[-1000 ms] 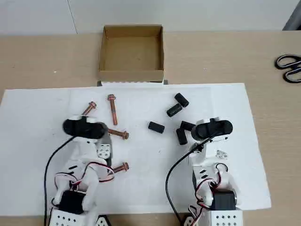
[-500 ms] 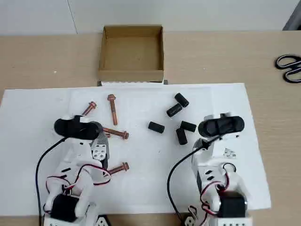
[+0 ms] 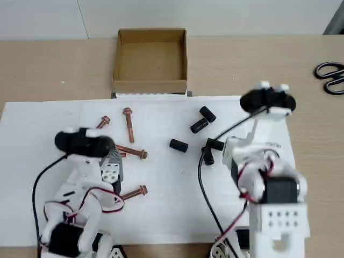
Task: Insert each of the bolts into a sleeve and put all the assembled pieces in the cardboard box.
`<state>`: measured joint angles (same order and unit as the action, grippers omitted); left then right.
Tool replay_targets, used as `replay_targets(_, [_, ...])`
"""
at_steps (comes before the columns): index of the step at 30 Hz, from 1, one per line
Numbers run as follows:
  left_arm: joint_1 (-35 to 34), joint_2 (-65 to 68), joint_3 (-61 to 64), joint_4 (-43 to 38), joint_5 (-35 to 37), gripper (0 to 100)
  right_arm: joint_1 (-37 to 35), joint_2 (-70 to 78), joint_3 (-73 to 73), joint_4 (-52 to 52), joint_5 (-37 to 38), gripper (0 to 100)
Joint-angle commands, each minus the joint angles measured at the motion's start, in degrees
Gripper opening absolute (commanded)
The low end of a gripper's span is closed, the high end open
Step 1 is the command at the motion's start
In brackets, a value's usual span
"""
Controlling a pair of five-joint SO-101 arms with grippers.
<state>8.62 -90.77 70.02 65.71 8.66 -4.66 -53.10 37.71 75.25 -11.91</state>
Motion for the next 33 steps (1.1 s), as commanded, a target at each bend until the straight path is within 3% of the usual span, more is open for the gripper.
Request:
replay_targets(1, [0.2,13.3,-10.4,0.1,0.0,1,0.1,6.6,-6.4,2.3,-0.2,0.5])
replay_targets(5, [0.1,30.1,-26.1,5.2,0.1,1,0.2,11.9,-12.7,6.4,1.6,0.8])
replay_targets(10, [0.1,48.8,-46.3,19.8,-0.2,1,0.2,18.1,-20.3,13.0,1.8,0.8])
replay_targets(15, [-2.6,63.7,-56.4,31.6,-0.3,1,1.4,25.8,-26.5,19.7,12.2,0.5])
replay_targets(19, [-7.3,73.8,-56.6,31.0,-1.1,1,3.1,30.8,-29.5,21.9,25.3,0.7])
replay_targets(23, [-10.5,82.0,-56.6,30.7,-10.1,1,4.0,33.5,-29.7,21.6,30.3,0.9])
replay_targets(29, [-14.2,83.0,-56.7,26.4,-10.3,1,3.6,37.2,-29.6,21.7,40.4,8.5])
replay_targets(33, [-14.5,83.4,-56.6,25.4,-10.3,1,1.4,39.0,-29.6,21.4,40.1,8.7])
